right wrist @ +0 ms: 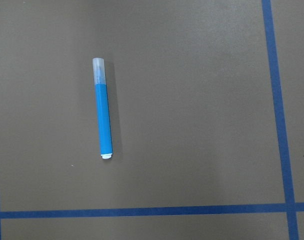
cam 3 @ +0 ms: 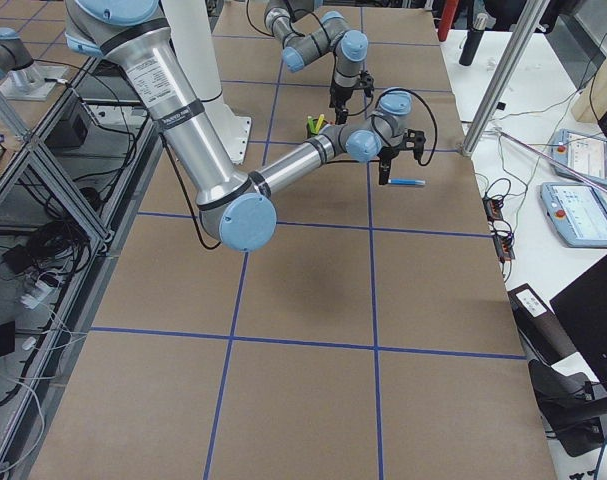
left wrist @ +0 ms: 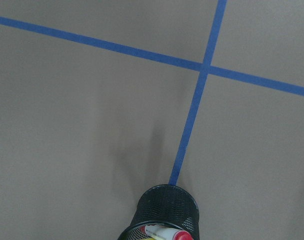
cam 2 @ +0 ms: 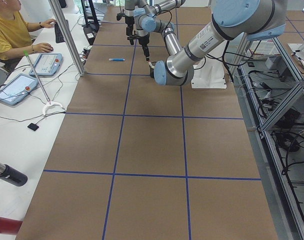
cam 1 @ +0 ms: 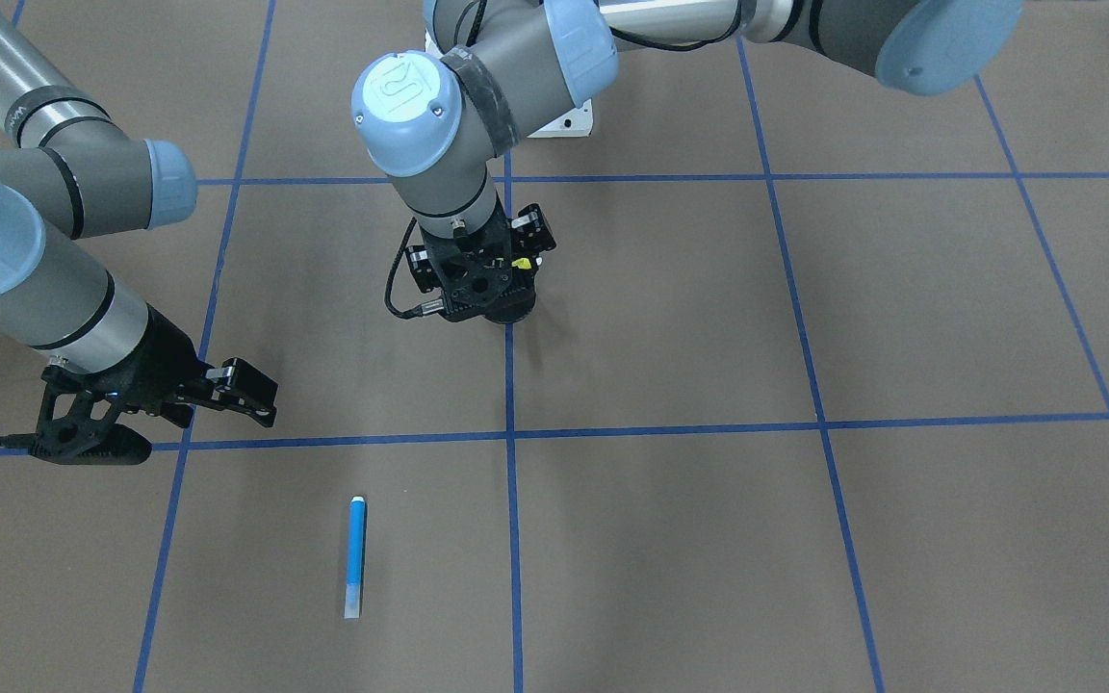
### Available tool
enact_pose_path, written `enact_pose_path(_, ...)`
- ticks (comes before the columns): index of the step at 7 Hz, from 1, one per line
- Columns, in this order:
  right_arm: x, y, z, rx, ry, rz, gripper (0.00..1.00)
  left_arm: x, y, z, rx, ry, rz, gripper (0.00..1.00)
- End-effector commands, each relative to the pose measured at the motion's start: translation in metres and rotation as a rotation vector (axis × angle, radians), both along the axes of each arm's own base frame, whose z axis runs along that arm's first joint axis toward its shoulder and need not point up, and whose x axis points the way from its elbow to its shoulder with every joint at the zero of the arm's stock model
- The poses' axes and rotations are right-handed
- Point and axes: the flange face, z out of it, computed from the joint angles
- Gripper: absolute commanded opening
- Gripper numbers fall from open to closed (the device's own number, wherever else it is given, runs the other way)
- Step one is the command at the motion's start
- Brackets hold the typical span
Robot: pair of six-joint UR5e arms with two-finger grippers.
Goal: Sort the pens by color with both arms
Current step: 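Lower the left gripper into the cup and grasp the red-capped white marker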
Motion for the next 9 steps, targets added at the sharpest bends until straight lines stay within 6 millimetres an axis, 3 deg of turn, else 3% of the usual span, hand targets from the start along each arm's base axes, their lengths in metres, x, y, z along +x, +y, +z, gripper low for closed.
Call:
enact_pose_path(1,-0.0020,-0.0002,0.0026,-0.002,0.003,-0.003,0.99,0.0077,-0.0001,0.0031,0.003,-0.016,0.009,0.77)
enact_pose_path(3,-0.0039,0.0004,0.0034,-0.002,0.006,-0.004,0.99,0.0087,-0.0009,0.0048,0.005,-0.019,0.011,0.52)
enact_pose_path(9,-0.0083,0.0024,0.0038,0.001,0.011,-0.006,0.99,0.0143,0.0009,0.0126,0.019,-0.029,0.045,0.42)
